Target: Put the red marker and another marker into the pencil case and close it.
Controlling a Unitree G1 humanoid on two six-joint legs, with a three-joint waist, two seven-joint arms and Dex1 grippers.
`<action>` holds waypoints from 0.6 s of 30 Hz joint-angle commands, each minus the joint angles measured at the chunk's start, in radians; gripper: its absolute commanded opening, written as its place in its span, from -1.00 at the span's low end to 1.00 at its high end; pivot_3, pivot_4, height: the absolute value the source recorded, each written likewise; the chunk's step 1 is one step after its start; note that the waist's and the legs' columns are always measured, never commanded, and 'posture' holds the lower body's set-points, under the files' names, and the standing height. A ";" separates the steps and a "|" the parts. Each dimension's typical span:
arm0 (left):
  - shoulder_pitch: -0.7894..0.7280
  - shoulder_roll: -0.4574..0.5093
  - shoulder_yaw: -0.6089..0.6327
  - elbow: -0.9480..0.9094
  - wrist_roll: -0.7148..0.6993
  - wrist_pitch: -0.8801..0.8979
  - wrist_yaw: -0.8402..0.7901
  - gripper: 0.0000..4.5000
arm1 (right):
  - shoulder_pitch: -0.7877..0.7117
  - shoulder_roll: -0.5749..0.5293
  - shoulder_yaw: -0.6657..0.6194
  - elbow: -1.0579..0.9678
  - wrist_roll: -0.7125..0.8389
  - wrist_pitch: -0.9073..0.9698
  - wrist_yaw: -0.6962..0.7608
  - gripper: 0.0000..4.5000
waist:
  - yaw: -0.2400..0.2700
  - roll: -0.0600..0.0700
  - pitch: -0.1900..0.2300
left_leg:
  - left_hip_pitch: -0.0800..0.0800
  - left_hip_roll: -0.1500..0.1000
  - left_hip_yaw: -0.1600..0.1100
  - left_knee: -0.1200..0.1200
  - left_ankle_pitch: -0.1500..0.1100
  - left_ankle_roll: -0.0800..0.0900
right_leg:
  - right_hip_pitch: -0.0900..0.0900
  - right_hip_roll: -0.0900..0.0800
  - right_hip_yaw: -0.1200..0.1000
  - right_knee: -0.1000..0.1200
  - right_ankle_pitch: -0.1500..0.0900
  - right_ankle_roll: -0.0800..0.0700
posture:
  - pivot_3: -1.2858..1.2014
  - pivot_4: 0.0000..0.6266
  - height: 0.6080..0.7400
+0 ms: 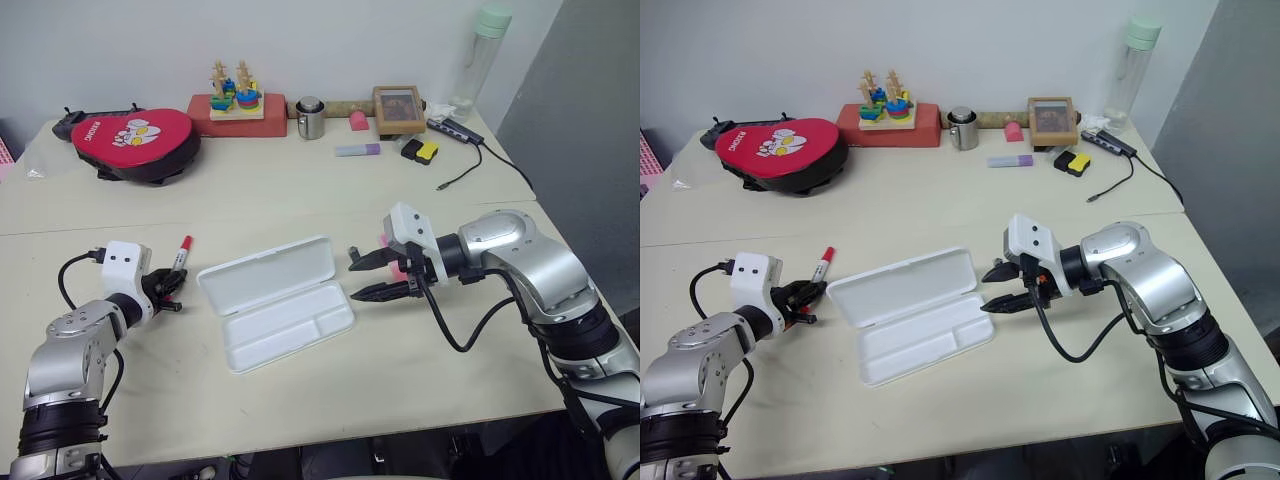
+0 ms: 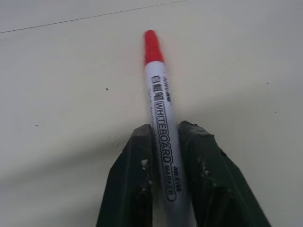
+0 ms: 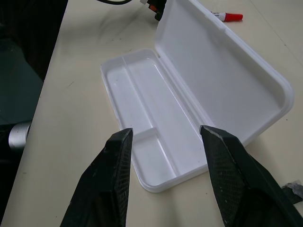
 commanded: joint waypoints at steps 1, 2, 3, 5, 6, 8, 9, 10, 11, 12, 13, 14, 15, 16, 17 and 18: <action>0.019 0.018 0.019 -0.003 0.008 0.019 0.002 -0.80 | -0.012 -0.005 -0.009 -0.021 0.019 -0.012 -0.001 0.04 | -0.001 0.000 0.000 | 0.000 0.000 0.000 0.000 0.000 0.000 | 0.000 0.000 0.000 0.000 0.000 0.000 | 0.03 -0.52 1.00; 0.020 0.019 0.019 -0.003 0.008 0.019 0.001 -0.80 | -0.012 -0.005 -0.009 -0.022 0.019 -0.011 -0.001 0.04 | -0.002 0.000 0.000 | 0.000 0.000 0.000 0.000 0.000 0.000 | 0.000 0.000 0.000 0.000 0.000 0.000 | 0.03 -0.52 1.00; 0.020 0.018 0.020 -0.002 0.007 0.019 0.003 -0.80 | -0.012 -0.004 -0.009 -0.022 0.019 -0.011 -0.001 0.04 | -0.003 0.000 0.000 | 0.001 0.000 0.001 0.000 0.000 0.000 | 0.000 0.000 0.000 0.001 0.000 0.000 | 0.03 -0.52 1.00; 0.021 0.019 0.022 -0.003 0.008 0.018 0.005 -0.80 | -0.012 -0.004 -0.009 -0.023 0.019 -0.010 -0.002 0.04 | -0.003 0.000 0.000 | 0.001 0.000 0.001 0.000 0.000 0.000 | 0.000 0.000 0.001 0.001 0.000 0.000 | 0.03 -0.52 1.00; 0.018 0.017 0.026 -0.005 0.012 0.008 0.014 -0.80 | -0.013 -0.004 -0.009 -0.022 0.019 -0.010 -0.001 0.04 | -0.003 0.000 0.000 | 0.001 0.000 0.001 0.000 0.000 0.000 | 0.000 0.000 0.001 0.001 0.000 0.000 | 0.03 -0.52 1.00; 0.014 0.015 0.030 -0.007 0.017 -0.004 0.025 -0.80 | -0.013 -0.005 -0.008 -0.021 0.018 -0.010 -0.001 0.04 | -0.003 0.000 0.000 | 0.001 0.000 0.001 0.000 0.000 0.000 | 0.000 0.000 0.001 0.001 0.000 0.000 | 0.03 -0.52 1.00; -0.003 0.011 0.046 -0.004 0.021 -0.019 0.052 -0.80 | -0.013 -0.007 -0.008 -0.020 0.018 -0.011 0.001 0.04 | -0.003 0.000 0.000 | 0.001 0.000 0.001 0.000 0.000 0.000 | 0.000 0.000 0.001 0.001 0.000 0.000 | 0.03 -0.52 1.00; -0.020 0.013 0.070 -0.019 0.018 -0.038 0.072 -0.80 | -0.012 -0.010 -0.012 -0.023 0.021 -0.009 0.003 0.04 | -0.003 0.000 0.000 | 0.001 0.000 0.001 0.000 0.000 0.000 | 0.000 0.000 0.001 0.001 0.000 0.000 | 0.03 -0.52 1.00; -0.032 0.015 0.086 -0.030 0.015 -0.052 0.086 -0.80 | -0.011 -0.013 -0.015 -0.025 0.024 -0.007 0.005 0.04 | -0.003 0.000 0.000 | 0.001 0.000 0.000 0.000 0.000 0.000 | 0.000 0.000 0.000 0.001 0.000 0.000 | 0.03 -0.52 1.00; -0.043 0.025 0.105 -0.066 0.001 -0.059 0.084 -0.80 | -0.011 -0.019 -0.019 -0.025 0.026 -0.009 0.011 0.04 | -0.002 0.000 0.000 | 0.000 0.000 0.000 0.000 0.000 0.000 | 0.000 0.000 0.000 0.001 0.000 0.000 | 0.03 -0.52 1.00; -0.048 0.033 0.114 -0.092 -0.010 -0.060 0.077 -0.80 | -0.010 -0.024 -0.021 -0.024 0.027 -0.010 0.014 0.04 | -0.001 0.000 0.000 | 0.000 0.000 0.000 0.000 0.000 0.000 | 0.000 0.000 0.000 0.001 0.000 0.000 | 0.03 -0.52 1.00; -0.056 0.051 0.123 -0.133 -0.027 -0.051 0.058 -0.80 | -0.009 -0.030 -0.021 -0.021 0.027 -0.015 0.019 0.04 | 0.000 0.000 0.000 | 0.000 0.000 0.000 0.000 0.000 0.000 | 0.000 0.000 0.000 0.001 0.000 0.000 | 0.03 -0.52 1.00; -0.062 0.063 0.129 -0.161 -0.038 -0.042 0.044 -0.80 | -0.008 -0.035 -0.021 -0.019 0.027 -0.018 0.022 0.04 | 0.000 0.000 0.000 | -0.001 0.000 -0.001 0.000 0.000 0.000 | 0.000 0.000 0.000 0.001 0.000 0.000 | 0.03 -0.52 1.00; -0.078 0.079 0.136 -0.191 -0.052 -0.032 0.030 -0.80 | -0.005 -0.039 -0.021 -0.017 0.026 -0.023 0.025 0.04 | 0.000 0.000 0.000 | -0.002 0.000 -0.001 0.001 0.000 0.000 | -0.001 0.000 0.000 0.000 0.000 0.000 | 0.03 -0.52 1.00; -0.095 0.098 0.141 -0.218 -0.065 -0.020 0.018 -0.80 | -0.003 -0.043 -0.020 -0.014 0.025 -0.027 0.027 0.04 | 0.003 0.000 0.000 | -0.002 0.000 -0.001 0.001 0.000 0.000 | -0.001 0.000 0.000 0.000 0.000 0.000 | 0.03 -0.52 1.00; -0.117 0.117 0.144 -0.248 -0.086 -0.009 -0.002 -0.80 | 0.000 -0.047 -0.019 -0.012 0.023 -0.031 0.028 0.04 | 0.005 0.000 0.000 | -0.003 0.000 -0.001 0.001 0.000 0.000 | -0.001 0.000 0.000 0.000 0.000 0.000 | 0.03 -0.52 1.00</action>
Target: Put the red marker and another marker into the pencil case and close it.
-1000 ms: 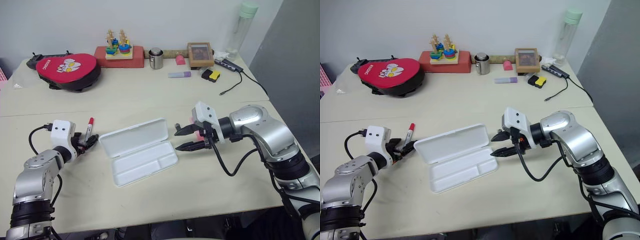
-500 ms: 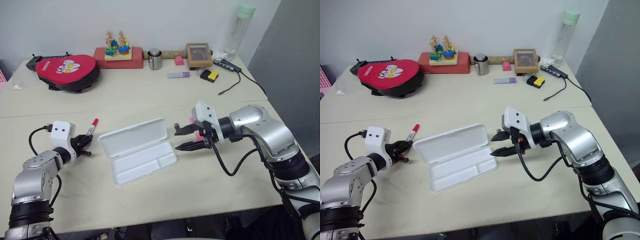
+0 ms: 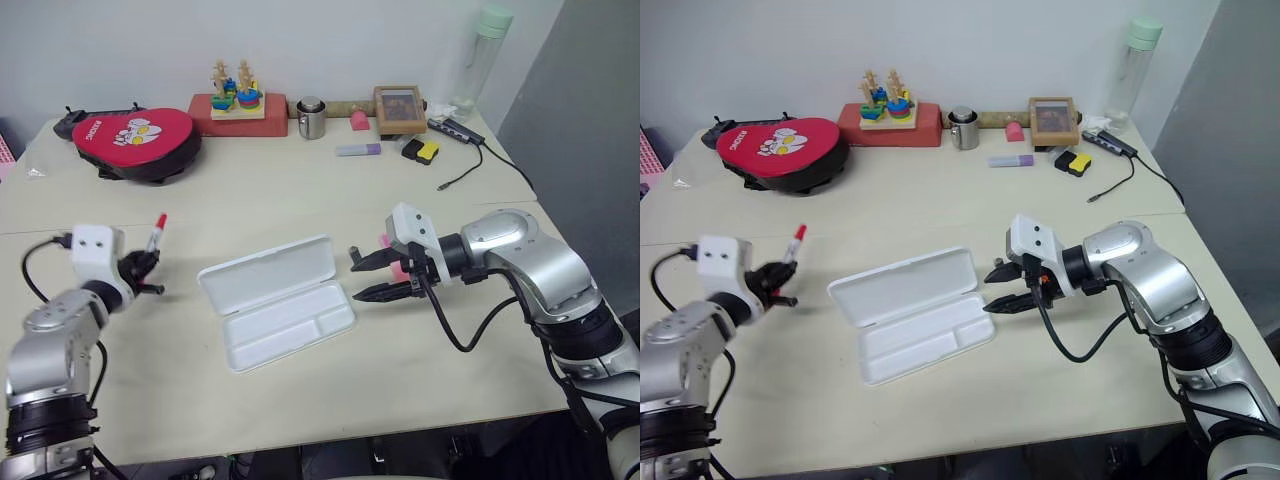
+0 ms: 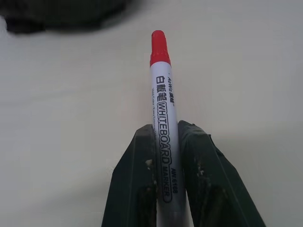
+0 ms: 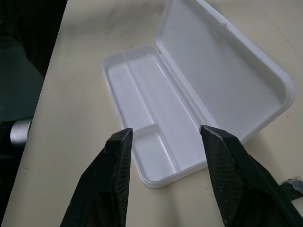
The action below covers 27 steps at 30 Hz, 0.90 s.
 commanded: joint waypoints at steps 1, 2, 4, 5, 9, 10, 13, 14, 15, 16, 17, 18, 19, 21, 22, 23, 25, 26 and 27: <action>-0.082 0.080 0.039 -0.152 -0.085 0.035 -0.071 -0.80 | 0.003 -0.019 -0.018 -0.011 0.016 -0.030 0.015 0.04 | 0.003 0.000 0.000 | 0.000 0.000 0.000 0.000 0.000 0.000 | 0.000 0.000 0.000 0.000 0.000 0.000 | 0.03 -0.52 1.00; -0.095 0.093 0.038 -0.176 -0.106 0.051 -0.089 -0.80 | 0.005 -0.021 -0.018 -0.009 0.014 -0.032 0.016 0.04 | 0.004 0.000 0.000 | -0.001 0.000 -0.001 0.000 0.000 0.000 | 0.000 0.000 -0.001 -0.001 0.000 0.000 | 0.03 -0.52 1.00; -0.115 0.126 0.022 -0.243 -0.161 0.088 -0.142 -0.80 | 0.009 -0.026 -0.019 -0.008 0.014 -0.037 0.017 0.04 | 0.003 0.000 0.000 | -0.001 0.000 0.000 0.000 0.000 0.000 | 0.000 0.000 0.000 -0.001 0.000 0.000 | 0.03 -0.52 1.00; -0.120 0.145 0.008 -0.280 -0.192 0.106 -0.178 -0.80 | 0.011 -0.029 -0.018 -0.005 0.011 -0.041 0.018 0.04 | 0.002 0.000 0.000 | -0.001 0.000 0.000 0.000 0.000 0.000 | 0.000 0.000 0.000 -0.002 0.000 0.001 | 0.03 -0.52 1.00; -0.106 0.208 -0.050 -0.396 -0.291 0.167 -0.312 -0.80 | 0.014 -0.041 -0.011 0.011 -0.004 -0.062 0.022 0.04 | -0.002 0.000 0.000 | -0.001 0.000 0.000 -0.001 0.000 0.000 | 0.000 0.000 0.000 -0.002 -0.001 0.001 | 0.03 -0.52 1.00; -0.084 0.234 -0.073 -0.423 -0.307 0.180 -0.359 -0.80 | 0.013 -0.044 -0.009 0.019 -0.009 -0.069 0.023 0.04 | -0.003 0.000 0.000 | -0.001 0.000 0.000 -0.001 0.000 0.000 | 0.000 0.000 0.000 -0.001 -0.001 0.001 | 0.03 -0.52 1.00; -0.050 0.277 -0.129 -0.464 -0.330 0.186 -0.447 -0.80 | 0.007 -0.045 -0.007 0.043 -0.019 -0.085 0.019 0.04 | -0.008 0.001 0.001 | -0.001 0.000 0.001 -0.001 0.000 0.000 | 0.000 0.000 0.001 -0.001 -0.001 0.000 | 0.03 -0.52 1.00; -0.046 0.289 -0.149 -0.470 -0.331 0.180 -0.473 -0.80 | 0.006 -0.046 -0.006 0.048 -0.020 -0.089 0.019 0.04 | -0.008 0.002 0.001 | 0.000 0.000 0.001 -0.001 0.000 0.000 | 0.000 0.000 0.001 -0.001 -0.001 0.000 | 0.03 -0.52 1.00; -0.042 0.299 -0.171 -0.472 -0.326 0.173 -0.496 -0.80 | 0.005 -0.047 -0.006 0.051 -0.020 -0.092 0.020 0.04 | -0.008 0.001 0.001 | 0.000 0.000 0.001 -0.001 0.000 0.000 | 0.000 0.000 0.001 -0.001 -0.001 0.000 | 0.03 -0.52 1.00; -0.040 0.307 -0.194 -0.474 -0.320 0.166 -0.521 -0.80 | 0.004 -0.047 -0.005 0.053 -0.021 -0.094 0.020 0.04 | -0.008 0.001 0.001 | 0.000 0.000 0.000 0.000 0.000 0.000 | -0.001 0.001 0.000 -0.001 -0.001 0.000 | 0.03 -0.52 1.00; -0.039 0.312 -0.208 -0.474 -0.316 0.160 -0.536 -0.80 | 0.004 -0.048 -0.005 0.055 -0.022 -0.096 0.020 0.04 | -0.007 0.002 0.001 | 0.000 0.000 0.000 0.000 0.000 0.000 | -0.001 0.001 0.000 0.000 -0.001 0.000 | 0.03 -0.52 1.00; -0.040 0.315 -0.215 -0.472 -0.313 0.156 -0.544 -0.80 | 0.004 -0.048 -0.004 0.056 -0.022 -0.097 0.020 0.04 | -0.007 0.002 0.001 | 0.000 0.000 0.000 0.000 0.000 0.000 | -0.001 0.001 0.000 0.000 -0.001 0.000 | 0.03 -0.52 1.00; -0.041 0.315 -0.229 -0.469 -0.299 0.142 -0.550 -0.80 | 0.003 -0.048 -0.005 0.057 -0.022 -0.098 0.019 0.04 | -0.007 0.002 0.001 | 0.000 0.000 0.001 0.000 0.000 0.000 | -0.001 0.001 0.001 0.000 -0.001 -0.001 | 0.03 -0.52 1.00; -0.040 0.312 -0.251 -0.463 -0.276 0.122 -0.557 -0.80 | 0.004 -0.048 -0.006 0.053 -0.021 -0.094 0.015 0.04 | -0.007 0.002 0.001 | 0.000 0.000 0.001 0.000 0.000 0.000 | -0.001 0.001 0.001 0.000 -0.001 -0.001 | 0.03 -0.52 1.00; -0.046 0.302 -0.277 -0.455 -0.259 0.111 -0.556 -0.80 | 0.005 -0.048 -0.007 0.052 -0.021 -0.091 0.011 0.04 | -0.007 0.002 0.001 | 0.000 0.000 0.001 0.000 0.000 0.000 | -0.001 0.001 0.001 0.000 -0.002 -0.001 | 0.03 -0.52 1.00; -0.052 0.293 -0.302 -0.453 -0.254 0.111 -0.561 -0.80 | 0.006 -0.048 -0.008 0.051 -0.019 -0.087 0.009 0.04 | -0.006 0.002 0.001 | -0.001 0.000 0.001 0.000 0.000 0.000 | -0.001 0.001 0.001 0.000 -0.002 -0.001 | 0.03 -0.52 1.00; -0.053 0.284 -0.341 -0.457 -0.238 0.099 -0.569 -0.80 | 0.008 -0.051 -0.009 0.047 -0.020 -0.084 0.005 0.04 | -0.006 0.002 0.001 | -0.001 0.000 0.000 0.000 0.000 0.000 | -0.001 0.001 0.001 0.000 -0.002 -0.001 | 0.03 -0.52 1.00; -0.050 0.284 -0.353 -0.460 -0.238 0.104 -0.574 -0.80 | 0.008 -0.051 -0.010 0.047 -0.019 -0.081 0.004 0.04 | -0.005 0.002 0.001 | -0.001 0.000 0.000 0.000 0.000 0.000 | -0.001 0.001 0.001 0.000 -0.002 -0.001 | 0.03 -0.52 1.00; -0.043 0.284 -0.365 -0.465 -0.233 0.103 -0.579 -0.80 | 0.008 -0.051 -0.010 0.046 -0.020 -0.081 0.003 0.04 | -0.006 0.002 0.001 | -0.001 0.000 0.001 0.000 0.000 0.000 | -0.001 0.001 0.001 0.000 -0.002 -0.001 | 0.03 -0.52 1.00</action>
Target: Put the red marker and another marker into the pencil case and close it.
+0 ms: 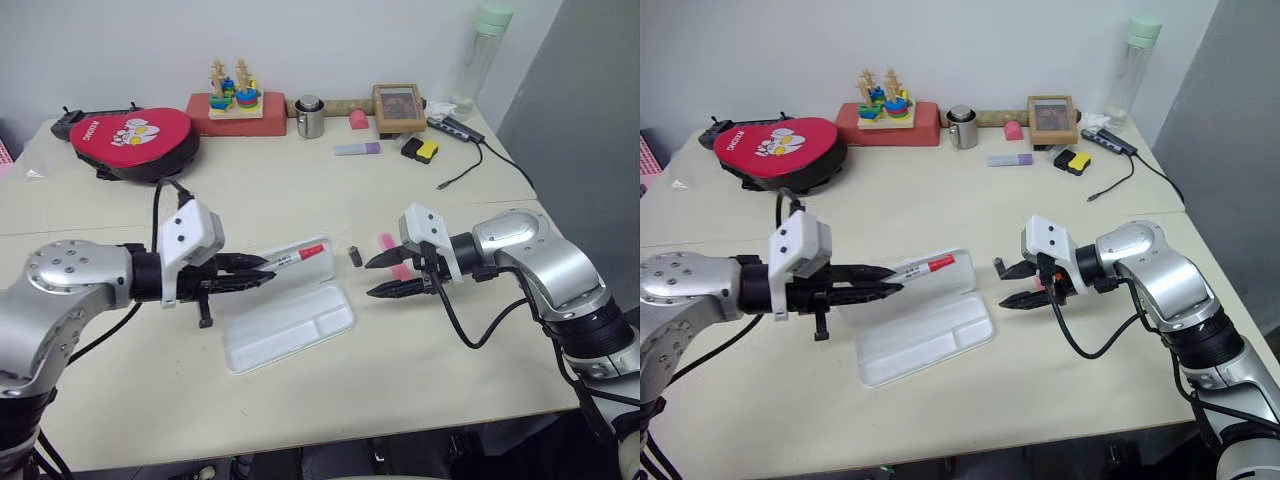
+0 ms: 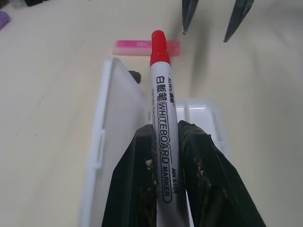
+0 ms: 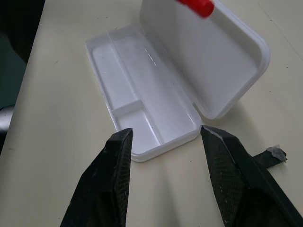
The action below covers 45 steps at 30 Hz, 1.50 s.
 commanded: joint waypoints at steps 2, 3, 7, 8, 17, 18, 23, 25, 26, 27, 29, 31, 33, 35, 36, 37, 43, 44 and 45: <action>0.010 0.005 -0.051 -0.029 0.026 -0.014 -0.027 -0.80 | -0.009 -0.012 -0.014 -0.023 0.002 0.005 -0.006 0.04 | 0.000 0.000 0.000 | 0.000 0.000 0.000 0.000 0.000 0.000 | 0.000 0.000 0.000 0.000 0.000 0.000 | 0.03 -0.52 1.00; 0.017 0.006 -0.065 -0.032 0.042 -0.024 -0.029 -0.80 | -0.009 -0.012 -0.014 -0.024 0.002 0.005 -0.006 0.04 | 0.000 0.000 0.000 | 0.000 0.000 0.000 0.000 0.000 0.000 | 0.000 0.000 0.000 0.000 0.000 0.000 | 0.03 -0.52 1.00; 0.027 -0.009 -0.115 -0.027 0.099 -0.046 -0.012 -0.80 | -0.010 -0.013 -0.015 -0.025 0.002 0.009 -0.007 0.04 | 0.000 0.000 0.000 | 0.000 0.000 0.000 0.000 0.000 0.000 | 0.000 0.000 0.000 0.000 0.000 0.000 | 0.03 -0.52 1.00; 0.027 -0.010 -0.121 -0.025 0.111 -0.052 -0.010 -0.80 | -0.010 -0.013 -0.015 -0.025 0.002 0.009 -0.007 0.04 | 0.000 0.000 0.000 | 0.000 0.000 0.000 0.000 0.000 0.000 | 0.000 0.000 0.000 0.000 0.000 0.000 | 0.03 -0.52 1.00; 0.032 -0.040 -0.174 -0.012 0.209 -0.070 0.037 -0.80 | -0.010 -0.016 -0.015 -0.038 0.009 0.022 -0.003 0.04 | 0.000 0.000 0.000 | 0.000 0.000 0.000 0.000 0.000 0.000 | 0.000 0.000 0.000 0.000 0.000 0.000 | 0.03 -0.52 1.00; 0.035 -0.044 -0.180 -0.011 0.218 -0.075 0.039 -0.80 | -0.011 -0.015 -0.014 -0.036 0.009 0.021 -0.002 0.04 | 0.000 0.000 0.000 | 0.000 0.000 0.000 0.000 0.000 0.000 | 0.000 0.000 0.000 0.000 0.000 0.000 | 0.03 -0.52 1.00; 0.048 -0.049 -0.203 -0.015 0.259 -0.073 0.058 -0.80 | -0.010 -0.017 -0.015 -0.039 0.012 0.025 -0.002 0.04 | 0.000 0.000 0.000 | 0.000 0.000 0.000 0.000 0.000 0.000 | 0.000 0.000 0.000 0.000 0.000 0.000 | 0.03 -0.52 1.00; 0.053 -0.049 -0.202 -0.020 0.264 -0.071 0.058 -0.80 | -0.008 -0.017 -0.018 -0.044 0.016 0.029 -0.003 0.04 | 0.000 0.000 0.000 | 0.000 0.000 0.000 0.000 0.000 0.000 | 0.000 0.000 0.000 0.001 0.000 0.000 | 0.03 -0.52 1.00; 0.055 -0.051 -0.202 -0.023 0.265 -0.067 0.060 -0.80 | -0.006 -0.003 -0.036 -0.045 0.039 0.026 -0.002 0.04 | 0.000 0.000 0.000 | 0.000 0.000 0.000 0.000 0.000 0.000 | 0.000 0.000 0.000 0.001 0.000 0.000 | 0.03 -0.52 1.00; 0.058 -0.053 -0.201 -0.027 0.267 -0.064 0.063 -0.80 | -0.004 0.006 -0.050 -0.047 0.056 0.025 -0.002 0.04 | 0.000 0.000 0.000 | 0.000 0.000 0.000 0.000 0.000 0.000 | 0.000 0.000 0.000 0.001 0.000 0.000 | 0.03 -0.52 1.00; 0.062 -0.058 -0.206 -0.025 0.277 -0.061 0.073 -0.80 | -0.006 0.025 -0.078 -0.057 0.102 0.045 -0.002 0.04 | 0.000 0.000 0.000 | 0.000 0.000 0.000 0.000 0.000 0.000 | 0.000 0.000 0.000 0.001 0.000 0.000 | 0.03 -0.52 1.00; 0.064 -0.062 -0.209 -0.024 0.283 -0.059 0.080 -0.80 | -0.006 0.031 -0.091 -0.066 0.125 0.062 -0.004 0.04 | 0.000 0.000 0.000 | 0.000 0.000 0.000 0.000 0.000 0.000 | 0.000 0.000 0.000 0.001 0.000 0.000 | 0.03 -0.52 1.00; 0.068 -0.068 -0.211 -0.029 0.285 -0.055 0.083 -0.80 | -0.005 0.030 -0.092 -0.073 0.133 0.067 -0.008 0.04 | 0.001 0.000 0.000 | 0.000 0.000 0.000 0.000 0.000 0.000 | 0.000 0.000 0.000 0.001 0.000 0.000 | 0.03 -0.52 1.00; 0.071 -0.072 -0.213 -0.034 0.286 -0.052 0.082 -0.80 | -0.006 0.028 -0.092 -0.077 0.137 0.071 -0.011 0.04 | 0.002 0.000 0.000 | 0.000 0.000 0.000 0.001 0.000 0.000 | 0.000 0.000 0.000 0.001 0.000 0.000 | 0.03 -0.52 1.00; 0.073 -0.074 -0.215 -0.037 0.285 -0.049 0.082 -0.80 | -0.006 0.028 -0.092 -0.078 0.141 0.074 -0.014 0.04 | 0.002 0.000 0.000 | 0.000 0.000 0.000 0.001 0.000 0.000 | 0.000 0.000 0.000 0.001 0.000 0.000 | 0.03 -0.52 1.00; 0.073 -0.075 -0.217 -0.038 0.288 -0.048 0.083 -0.80 | -0.008 0.028 -0.093 -0.079 0.145 0.076 -0.016 0.04 | 0.002 0.000 0.000 | 0.000 0.000 0.000 0.001 0.000 0.000 | 0.000 0.000 0.000 0.001 0.000 0.000 | 0.03 -0.52 1.00; 0.077 -0.071 -0.227 -0.042 0.299 -0.053 0.079 -0.80 | -0.016 0.038 -0.107 -0.083 0.179 0.100 -0.035 0.04 | 0.002 0.000 0.000 | 0.000 0.000 0.000 0.001 0.000 0.000 | 0.000 0.000 0.000 0.001 0.000 0.000 | 0.03 -0.52 1.00; 0.078 -0.069 -0.229 -0.042 0.301 -0.057 0.075 -0.80 | -0.017 0.039 -0.107 -0.082 0.182 0.101 -0.037 0.04 | 0.002 0.000 0.000 | 0.000 0.000 0.000 0.001 0.000 0.000 | 0.000 0.000 0.000 0.001 0.000 0.000 | 0.03 -0.52 1.00; 0.079 -0.067 -0.231 -0.042 0.302 -0.059 0.072 -0.80 | -0.018 0.040 -0.107 -0.081 0.185 0.102 -0.040 0.04 | 0.002 0.000 0.000 | 0.000 0.000 0.000 0.001 0.000 0.000 | 0.000 0.000 0.000 0.001 0.000 0.000 | 0.03 -0.52 1.00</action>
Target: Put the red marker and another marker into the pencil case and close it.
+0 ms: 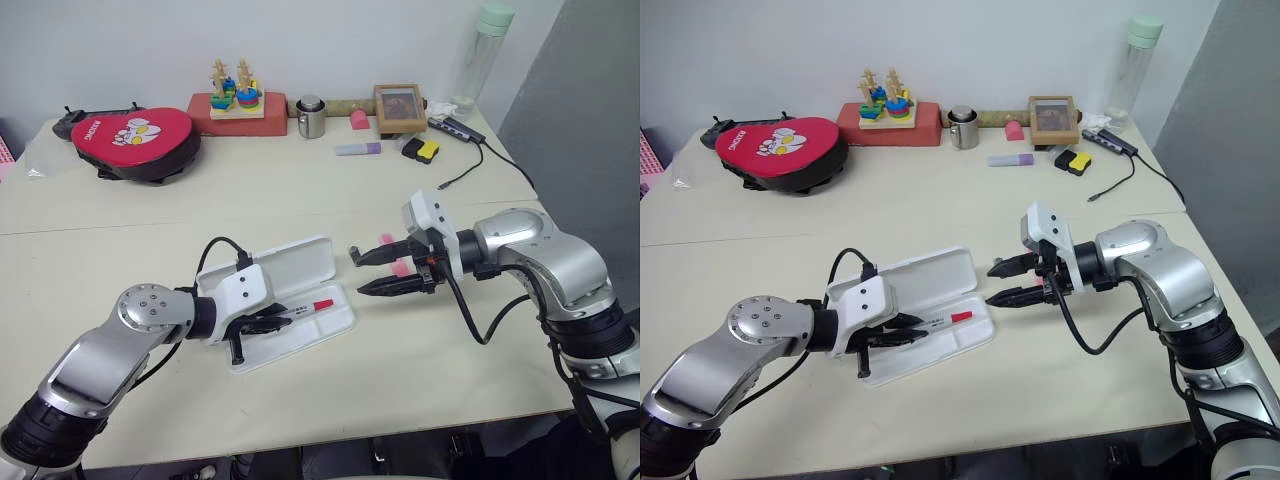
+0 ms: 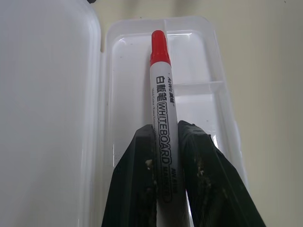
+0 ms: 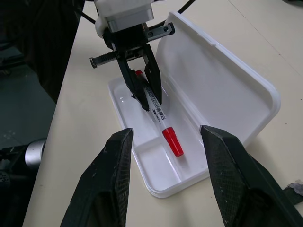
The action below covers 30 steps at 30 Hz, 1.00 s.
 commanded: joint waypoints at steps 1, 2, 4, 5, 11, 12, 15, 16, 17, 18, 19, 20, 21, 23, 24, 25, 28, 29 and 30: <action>0.004 0.006 0.003 -0.035 0.011 -0.023 -0.010 -0.65 | -0.017 0.002 -0.035 -0.033 0.022 0.002 -0.011 0.04 | 0.000 0.000 0.000 | 0.000 0.000 0.000 0.000 0.000 0.000 | 0.000 0.000 0.000 0.000 0.000 0.000 | 0.03 -0.52 1.00; 0.004 0.005 0.004 -0.036 0.011 -0.022 -0.010 -0.49 | -0.017 0.001 -0.035 -0.033 0.025 0.003 -0.013 0.04 | 0.000 0.000 0.000 | 0.000 0.000 0.000 0.000 0.000 0.000 | 0.000 0.000 0.000 0.000 0.000 0.000 | 0.03 -0.52 1.00; 0.004 0.002 0.006 -0.037 0.013 -0.022 -0.011 -0.38 | -0.017 -0.002 -0.034 -0.033 0.026 0.002 -0.014 0.04 | 0.000 0.000 0.000 | 0.000 0.000 0.000 0.000 0.000 0.000 | 0.000 0.000 0.000 0.000 0.000 0.000 | 0.03 -0.52 1.00; 0.005 0.002 0.007 -0.037 0.013 -0.023 -0.012 -0.27 | -0.016 -0.003 -0.033 -0.032 0.024 0.001 -0.014 0.04 | 0.000 0.000 0.000 | 0.000 0.000 0.000 0.000 0.000 0.000 | 0.000 0.000 0.000 0.000 0.000 0.000 | 0.03 -0.52 1.00; -0.004 -0.001 0.051 -0.044 -0.022 -0.012 -0.019 0.27 | -0.017 -0.004 -0.033 -0.028 0.022 -0.001 -0.017 0.04 | 0.000 0.000 0.000 | 0.000 0.000 0.000 0.000 0.000 0.000 | 0.000 0.000 0.000 0.000 0.000 0.000 | 0.03 -0.52 1.00; -0.007 0.001 0.082 -0.052 -0.052 0.001 -0.028 0.37 | -0.019 -0.003 -0.033 -0.020 0.014 -0.004 -0.024 0.04 | 0.000 0.000 0.000 | 0.000 0.000 0.000 0.000 0.000 0.000 | 0.000 0.000 0.000 0.000 0.000 0.000 | 0.03 -0.52 1.00; -0.013 0.010 0.169 -0.077 -0.135 0.042 -0.047 0.67 | -0.023 -0.004 -0.029 0.002 -0.011 -0.012 -0.044 0.04 | 0.000 0.000 0.000 | 0.000 0.000 0.000 0.000 0.000 0.000 | 0.000 0.000 0.000 0.000 0.000 0.000 | 0.03 -0.52 1.00; -0.012 0.021 0.209 -0.092 -0.177 0.061 -0.062 0.77 | -0.026 -0.008 -0.023 0.016 -0.029 -0.012 -0.059 0.04 | 0.000 0.000 0.000 | 0.000 0.000 0.000 0.000 0.000 0.000 | 0.000 0.000 0.000 0.000 0.000 0.000 | 0.03 -0.52 1.00; -0.010 0.028 0.237 -0.103 -0.207 0.076 -0.072 0.88 | -0.028 -0.011 -0.018 0.027 -0.041 -0.011 -0.070 0.04 | -0.001 0.000 0.000 | 0.000 0.000 0.000 0.000 0.000 0.000 | 0.000 0.000 0.000 0.000 0.000 0.000 | 0.03 -0.52 1.00; -0.010 0.037 0.267 -0.115 -0.237 0.094 -0.079 0.97 | -0.030 -0.014 -0.011 0.042 -0.062 -0.018 -0.083 0.04 | -0.001 0.000 0.000 | 0.000 0.000 0.000 0.000 0.000 0.000 | 0.000 0.000 0.000 0.000 0.000 0.000 | 0.03 -0.52 1.00; -0.011 0.048 0.302 -0.127 -0.272 0.116 -0.086 0.99 | -0.031 -0.016 -0.003 0.060 -0.086 -0.027 -0.099 0.04 | -0.001 0.000 0.000 | 0.000 0.000 0.000 0.000 0.000 0.000 | 0.000 0.000 0.000 0.000 0.000 0.000 | 0.03 -0.52 1.00; -0.012 0.060 0.334 -0.138 -0.301 0.139 -0.091 0.99 | -0.033 -0.013 0.000 0.075 -0.103 -0.030 -0.114 0.04 | -0.001 0.000 0.000 | 0.000 0.000 0.000 0.000 0.000 0.000 | 0.000 0.000 0.000 0.000 0.000 0.000 | 0.03 -0.52 1.00; -0.012 0.074 0.370 -0.147 -0.330 0.157 -0.096 0.99 | -0.035 -0.010 0.003 0.090 -0.120 -0.034 -0.129 0.04 | -0.002 0.000 0.000 | 0.000 0.000 0.000 0.000 0.000 0.000 | 0.000 0.000 0.000 0.000 0.000 0.000 | 0.03 -0.52 1.00; -0.009 0.102 0.442 -0.160 -0.390 0.203 -0.106 0.99 | -0.037 -0.001 0.006 0.113 -0.142 -0.041 -0.151 0.04 | -0.003 0.000 0.000 | 0.000 0.000 0.000 0.000 0.000 0.000 | 0.000 0.000 0.000 0.000 0.000 0.000 | 0.03 -0.52 1.00; -0.002 0.117 0.471 -0.165 -0.405 0.213 -0.111 0.99 | -0.040 0.009 0.004 0.125 -0.152 -0.040 -0.167 0.04 | -0.003 0.000 0.000 | 0.000 0.000 0.000 0.000 0.000 0.000 | 0.000 0.000 0.000 0.000 0.000 0.000 | 0.03 -0.52 1.00; 0.005 0.130 0.499 -0.169 -0.418 0.228 -0.109 0.99 | -0.045 0.022 0.003 0.142 -0.165 -0.037 -0.190 0.04 | -0.003 0.000 0.000 | 0.000 0.000 0.000 0.000 0.000 0.000 | 0.000 0.000 0.000 0.000 0.000 0.000 | 0.03 -0.52 1.00; 0.037 0.161 0.559 -0.175 -0.421 0.247 -0.098 0.99 | -0.051 0.043 0.012 0.184 -0.211 -0.044 -0.235 0.04 | -0.004 0.001 0.001 | 0.000 0.000 0.000 0.000 0.000 0.000 | 0.000 0.000 0.000 0.000 0.000 0.000 | 0.03 -0.52 1.00; 0.050 0.166 0.573 -0.177 -0.419 0.251 -0.094 0.99 | -0.051 0.047 0.014 0.194 -0.223 -0.046 -0.244 0.04 | -0.004 0.001 0.001 | 0.000 0.000 0.000 0.000 0.000 0.000 | 0.000 0.000 0.000 0.000 0.000 0.000 | 0.03 -0.52 1.00; 0.064 0.168 0.594 -0.177 -0.420 0.259 -0.088 0.99 | -0.052 0.053 0.016 0.204 -0.235 -0.042 -0.259 0.04 | -0.004 0.001 0.001 | 0.000 0.000 0.000 0.000 0.000 0.000 | 0.000 0.000 0.000 0.000 0.000 0.000 | 0.03 -0.52 1.00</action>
